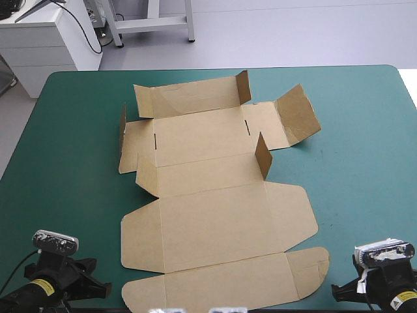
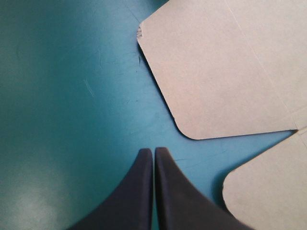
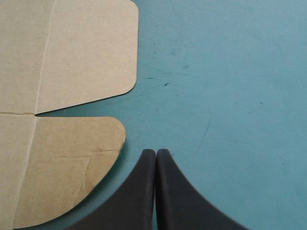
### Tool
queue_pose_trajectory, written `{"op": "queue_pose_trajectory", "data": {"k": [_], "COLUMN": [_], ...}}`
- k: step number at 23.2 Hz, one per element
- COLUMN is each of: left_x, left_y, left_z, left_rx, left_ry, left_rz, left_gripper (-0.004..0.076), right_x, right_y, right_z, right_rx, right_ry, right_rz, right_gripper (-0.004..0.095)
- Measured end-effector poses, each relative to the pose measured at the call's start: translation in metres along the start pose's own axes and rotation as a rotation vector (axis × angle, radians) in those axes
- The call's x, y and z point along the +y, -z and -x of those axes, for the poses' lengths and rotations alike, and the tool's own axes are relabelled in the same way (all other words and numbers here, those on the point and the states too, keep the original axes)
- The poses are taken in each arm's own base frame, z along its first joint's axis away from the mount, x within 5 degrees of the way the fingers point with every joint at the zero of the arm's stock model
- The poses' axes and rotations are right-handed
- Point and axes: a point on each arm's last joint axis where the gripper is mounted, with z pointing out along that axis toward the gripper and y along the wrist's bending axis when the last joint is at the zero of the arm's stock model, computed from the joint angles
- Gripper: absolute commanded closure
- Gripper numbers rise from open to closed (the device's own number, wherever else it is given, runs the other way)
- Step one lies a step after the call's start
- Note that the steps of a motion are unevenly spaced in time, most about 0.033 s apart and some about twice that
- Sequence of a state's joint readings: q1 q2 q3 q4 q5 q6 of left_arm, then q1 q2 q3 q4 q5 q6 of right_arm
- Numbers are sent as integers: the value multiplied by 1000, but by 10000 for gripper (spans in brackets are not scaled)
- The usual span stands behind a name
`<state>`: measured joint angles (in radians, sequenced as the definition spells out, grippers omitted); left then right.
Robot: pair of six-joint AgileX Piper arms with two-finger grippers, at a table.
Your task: Fold the box
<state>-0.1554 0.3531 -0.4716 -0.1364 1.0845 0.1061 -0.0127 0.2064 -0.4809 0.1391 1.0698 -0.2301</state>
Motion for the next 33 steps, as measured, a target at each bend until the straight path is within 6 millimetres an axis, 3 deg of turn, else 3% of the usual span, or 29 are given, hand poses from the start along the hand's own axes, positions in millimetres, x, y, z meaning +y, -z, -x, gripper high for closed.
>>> {"op": "queue_pose_trajectory", "data": {"k": [20,26,33], "left_x": [0,0,0], "left_y": [0,0,0], "left_z": [0,0,0], "left_rx": [0,0,0], "left_ry": [0,0,0], "left_rz": [0,0,0], "left_gripper": [731,731,731], "right_x": [3,-2,-16], "right_y": [2,39,28], "right_z": [3,53,118], "right_rx": [-22,-137,-55], "right_ry": [21,50,50], "right_rz": [32,-10,-9], "right_gripper": [924,929,929]}}
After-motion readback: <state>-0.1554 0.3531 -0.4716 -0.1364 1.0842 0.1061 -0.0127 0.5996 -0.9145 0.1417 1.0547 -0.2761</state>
